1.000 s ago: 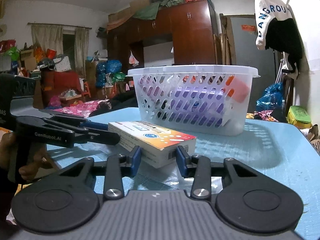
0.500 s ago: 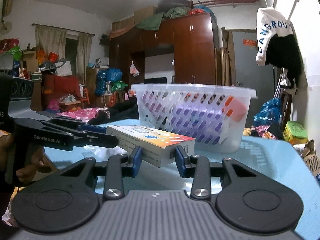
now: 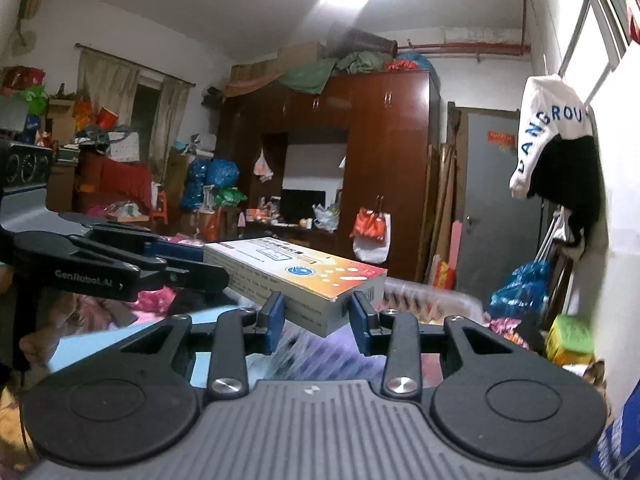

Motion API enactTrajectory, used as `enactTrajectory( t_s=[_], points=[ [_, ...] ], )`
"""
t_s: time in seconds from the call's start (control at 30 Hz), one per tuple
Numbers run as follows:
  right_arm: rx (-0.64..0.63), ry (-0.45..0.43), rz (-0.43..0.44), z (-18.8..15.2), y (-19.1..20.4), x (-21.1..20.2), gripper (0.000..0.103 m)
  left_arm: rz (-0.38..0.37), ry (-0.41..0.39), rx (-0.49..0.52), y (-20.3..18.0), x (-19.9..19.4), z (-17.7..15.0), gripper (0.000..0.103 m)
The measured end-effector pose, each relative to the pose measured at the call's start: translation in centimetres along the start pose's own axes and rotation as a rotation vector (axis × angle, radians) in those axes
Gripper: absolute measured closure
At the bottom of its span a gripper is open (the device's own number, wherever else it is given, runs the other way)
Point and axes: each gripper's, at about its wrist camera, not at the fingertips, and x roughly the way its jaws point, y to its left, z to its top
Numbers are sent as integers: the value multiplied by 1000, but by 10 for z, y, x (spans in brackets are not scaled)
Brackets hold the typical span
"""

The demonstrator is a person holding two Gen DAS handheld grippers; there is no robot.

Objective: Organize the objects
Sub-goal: 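Lift the medicine box with both tools and release it into the basket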

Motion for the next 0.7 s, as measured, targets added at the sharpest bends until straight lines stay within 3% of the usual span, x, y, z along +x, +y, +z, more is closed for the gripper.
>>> enactTrajectory(
  t_s=[0.17,0.37,0.47,0.53,0.6,0.7],
  points=[
    [19,28,-27,21,-29,39,64,25,51,9,13,55,26,64],
    [15,133,-84,16,-38,91,63,70,156,-45,32,114,28,63],
    [0,197,-110,5,-34,107,50,109,192,-72,37,131,24,56],
    [-2,214,-160,-1,-32,109,27,171,185,-70,36,132,23,31],
    [40,201,-169,-4,-34,97,8,203,155,-87,39,122,21,18],
    [118,166,-201,-6,-37,67,0,165,149,-113,41,95,17,15]
  ],
)
